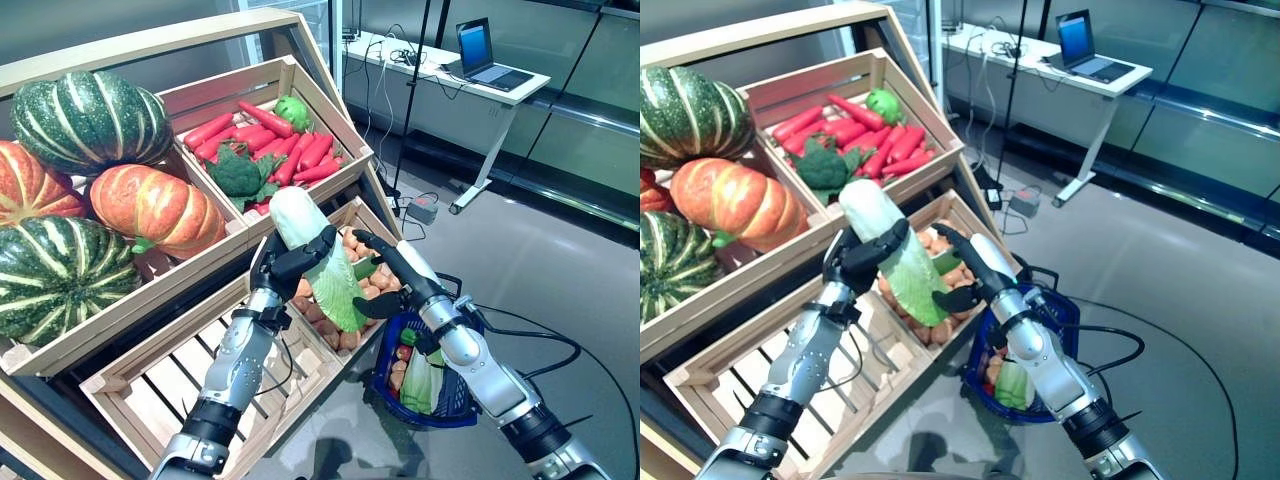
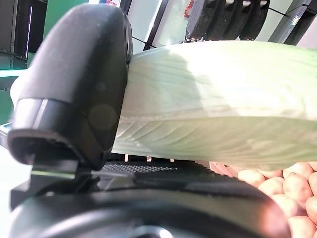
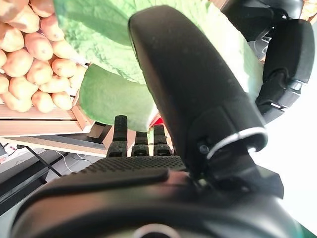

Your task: Put vegetables into the basket

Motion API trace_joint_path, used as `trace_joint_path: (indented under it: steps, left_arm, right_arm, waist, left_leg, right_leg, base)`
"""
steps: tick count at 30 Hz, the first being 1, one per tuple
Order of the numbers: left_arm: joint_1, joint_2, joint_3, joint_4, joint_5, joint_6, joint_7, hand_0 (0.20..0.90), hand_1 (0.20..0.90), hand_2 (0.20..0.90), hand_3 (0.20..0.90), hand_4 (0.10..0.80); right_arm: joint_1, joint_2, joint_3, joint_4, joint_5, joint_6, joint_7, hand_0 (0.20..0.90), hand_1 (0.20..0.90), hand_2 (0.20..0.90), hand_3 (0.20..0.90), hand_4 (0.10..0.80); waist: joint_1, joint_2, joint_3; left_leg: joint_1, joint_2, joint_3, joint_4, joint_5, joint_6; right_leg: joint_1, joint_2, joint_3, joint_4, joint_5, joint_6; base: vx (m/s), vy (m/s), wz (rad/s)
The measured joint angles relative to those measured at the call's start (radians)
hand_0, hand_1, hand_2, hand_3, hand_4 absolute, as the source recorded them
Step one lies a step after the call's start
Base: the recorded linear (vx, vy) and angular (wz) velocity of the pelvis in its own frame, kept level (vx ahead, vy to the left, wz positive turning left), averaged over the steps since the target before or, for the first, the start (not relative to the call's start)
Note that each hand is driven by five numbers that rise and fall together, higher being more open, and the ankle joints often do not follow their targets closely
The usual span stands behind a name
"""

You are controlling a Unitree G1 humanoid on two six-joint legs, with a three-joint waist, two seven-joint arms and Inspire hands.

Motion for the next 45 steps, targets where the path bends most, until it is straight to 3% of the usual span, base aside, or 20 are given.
trace_joint_path:
  steps: [11,21,24,34,41,45]
  left_arm:
    - [0.012,0.000,0.000,0.023,0.015,0.026,0.041,0.300,0.300,0.300,0.300,0.400]
    - [0.040,0.000,0.001,0.075,0.015,0.026,0.043,0.300,0.300,0.300,0.300,0.400]
    - [0.040,0.000,0.001,0.075,0.015,0.026,0.041,0.300,0.300,0.300,0.300,0.400]
    - [0.040,0.001,0.004,0.063,0.013,0.022,0.019,0.300,0.300,0.300,0.300,0.400]
    - [0.039,0.005,0.009,-0.044,0.022,0.022,-0.009,0.300,0.300,0.300,0.300,0.400]
    - [0.040,0.005,0.006,-0.048,0.021,0.022,-0.033,0.300,0.300,0.300,0.300,0.400]
  right_arm:
    - [-0.009,-0.024,-0.008,-0.176,0.121,-0.033,-0.004,0.900,0.900,0.900,0.900,0.800]
    - [-0.009,-0.025,-0.018,-0.185,0.175,-0.038,0.005,0.900,0.900,0.900,0.900,0.800]
    - [-0.008,-0.021,-0.040,-0.181,0.273,-0.036,0.028,0.900,0.900,0.900,0.900,0.800]
    - [0.006,-0.007,-0.042,-0.065,0.363,0.023,0.047,0.900,0.900,0.900,0.900,0.800]
    - [0.020,0.100,-0.037,0.072,0.593,0.076,0.091,0.900,0.900,0.900,0.900,0.800]
    - [0.021,0.125,-0.028,0.130,0.619,0.104,0.094,0.900,0.900,0.900,0.900,0.800]
  waist:
    - [-0.004,0.004,-0.001]
    - [-0.004,0.006,-0.003]
    - [-0.003,0.006,-0.003]
    - [-0.003,0.005,-0.003]
    - [-0.001,0.003,-0.004]
    - [0.002,-0.001,-0.007]
  left_leg:
    - [0.001,0.000,0.001,0.000,0.000,0.000]
    - [0.001,0.000,0.002,0.000,0.000,0.000]
    - [0.002,0.000,0.001,0.000,0.000,0.000]
    - [0.004,0.000,0.000,0.000,0.000,0.000]
    - [0.004,0.000,-0.004,0.000,0.000,0.000]
    - [0.002,0.000,-0.013,0.000,0.003,0.000]
  right_leg:
    - [0.000,0.000,0.002,0.000,0.000,0.000]
    - [0.000,0.000,0.003,0.000,0.000,0.000]
    - [0.001,0.000,0.003,0.000,0.000,0.000]
    - [0.004,0.000,0.001,0.000,0.000,0.000]
    - [0.007,0.000,-0.003,0.000,0.000,0.000]
    - [0.008,0.000,-0.005,0.000,0.000,0.000]
  base:
    - [0.000,0.000,0.00]
    - [0.000,0.000,0.00]
    - [0.000,0.000,0.00]
    - [0.000,0.000,0.00]
    - [-0.001,0.000,0.01]
    - [-0.005,-0.001,0.05]
